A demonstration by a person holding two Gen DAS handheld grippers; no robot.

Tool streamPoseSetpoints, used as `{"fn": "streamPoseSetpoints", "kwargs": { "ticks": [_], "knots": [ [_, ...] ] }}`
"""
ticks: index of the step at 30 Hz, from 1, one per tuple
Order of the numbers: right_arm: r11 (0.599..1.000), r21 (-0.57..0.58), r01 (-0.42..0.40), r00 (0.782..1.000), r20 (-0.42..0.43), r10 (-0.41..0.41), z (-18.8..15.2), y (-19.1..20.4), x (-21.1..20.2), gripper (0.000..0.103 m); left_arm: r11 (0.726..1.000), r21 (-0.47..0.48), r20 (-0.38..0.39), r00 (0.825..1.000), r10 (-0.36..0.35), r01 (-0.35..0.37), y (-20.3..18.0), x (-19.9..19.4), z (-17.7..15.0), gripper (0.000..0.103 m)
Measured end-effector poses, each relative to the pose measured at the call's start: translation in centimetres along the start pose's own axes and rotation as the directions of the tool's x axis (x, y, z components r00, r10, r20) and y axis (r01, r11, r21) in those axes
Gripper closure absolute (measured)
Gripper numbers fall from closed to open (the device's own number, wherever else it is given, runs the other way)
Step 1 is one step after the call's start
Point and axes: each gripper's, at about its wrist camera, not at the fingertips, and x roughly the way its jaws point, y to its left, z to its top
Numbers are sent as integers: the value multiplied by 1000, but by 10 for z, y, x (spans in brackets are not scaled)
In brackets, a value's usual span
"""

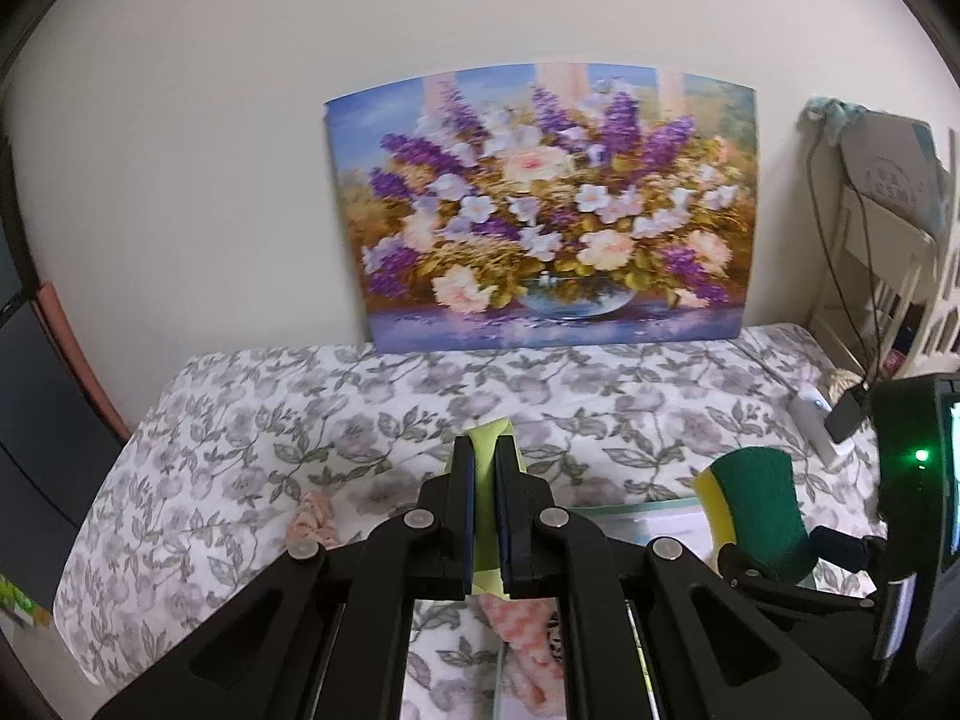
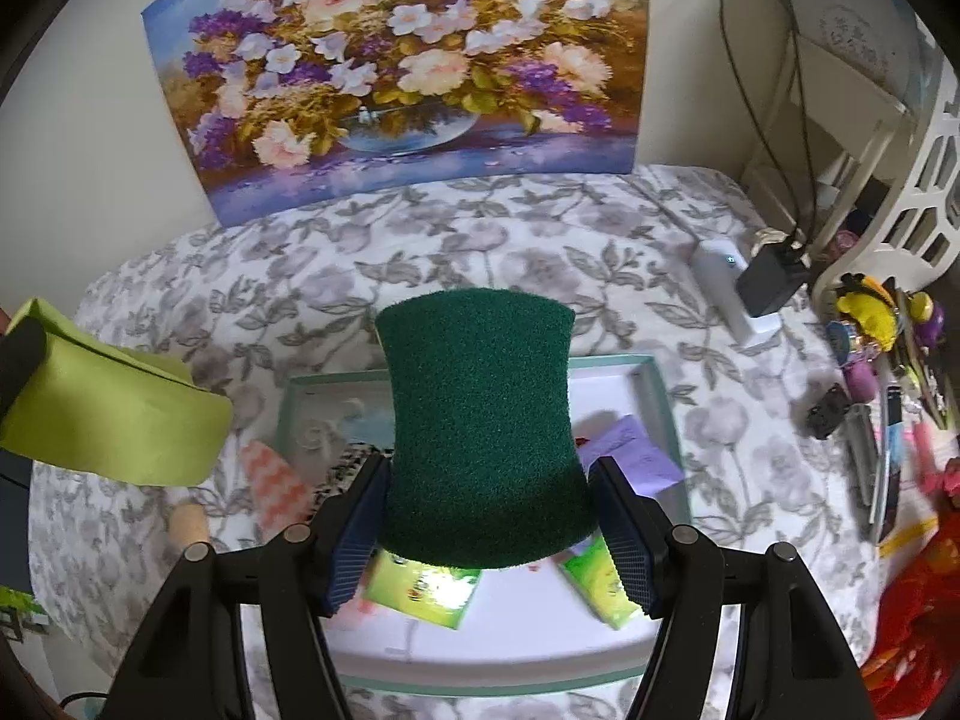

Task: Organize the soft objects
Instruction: 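Lift and carry the cloth with the left tool while the right tool carries the sponge to the tray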

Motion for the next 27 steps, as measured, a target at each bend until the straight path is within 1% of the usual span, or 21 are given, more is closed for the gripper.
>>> {"fn": "streamPoseSetpoints", "kwargs": {
  "ticks": [3,5,11,17,25,27],
  "knots": [
    [1000,0,14,1000,-6,-14,-2,-6,1,33,1000,24,3,1000,-14,14,-11,-2,-2,97],
    [1000,5,17,1000,-10,-17,-3,-10,2,33,999,38,8,999,-36,36,-19,-3,-3,97],
    [999,13,43,999,-19,-42,-5,-23,5,33,996,66,8,998,-59,58,-35,-5,-7,97],
    [998,35,53,998,-34,-51,-7,-35,10,33,993,103,12,998,-68,66,-48,-4,-10,97],
    [998,34,51,997,-68,-49,-11,-36,23,32,984,162,1,997,-80,78,-62,6,-17,97],
    [998,32,54,995,-85,-51,-13,-36,29,32,980,162,-18,994,-110,112,-64,13,-20,97]
  ]
}}
